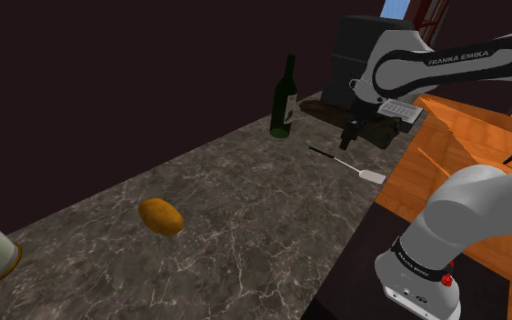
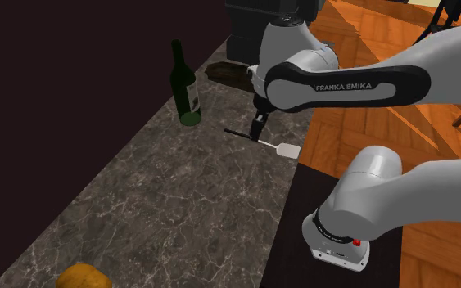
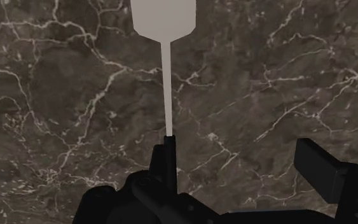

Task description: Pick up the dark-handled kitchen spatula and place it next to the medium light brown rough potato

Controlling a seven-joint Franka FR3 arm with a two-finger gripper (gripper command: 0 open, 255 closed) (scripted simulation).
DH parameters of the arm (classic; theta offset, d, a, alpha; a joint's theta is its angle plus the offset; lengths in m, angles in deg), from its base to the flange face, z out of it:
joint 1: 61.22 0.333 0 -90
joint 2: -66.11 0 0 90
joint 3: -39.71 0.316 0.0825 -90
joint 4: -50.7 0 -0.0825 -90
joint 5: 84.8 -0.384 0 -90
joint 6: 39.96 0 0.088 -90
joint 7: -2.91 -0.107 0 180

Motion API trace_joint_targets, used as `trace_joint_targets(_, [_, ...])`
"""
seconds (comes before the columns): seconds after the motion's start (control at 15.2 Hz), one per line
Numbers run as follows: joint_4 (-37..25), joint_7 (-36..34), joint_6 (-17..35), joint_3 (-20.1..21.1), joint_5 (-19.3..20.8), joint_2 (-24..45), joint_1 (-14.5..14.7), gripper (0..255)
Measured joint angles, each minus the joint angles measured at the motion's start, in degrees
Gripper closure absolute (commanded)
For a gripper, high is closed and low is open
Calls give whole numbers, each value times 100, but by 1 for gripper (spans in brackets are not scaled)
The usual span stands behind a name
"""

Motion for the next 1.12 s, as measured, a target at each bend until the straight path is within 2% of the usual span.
trace_joint_targets(0.26, [273, 170, 865, -273, 245, 550, -208, 0])
trace_joint_targets(0.79, [564, 280, 1799, -474, 348, 1173, -265, 0])
trace_joint_targets(1.12, [605, 287, 1925, -491, 351, 1252, -261, 0])
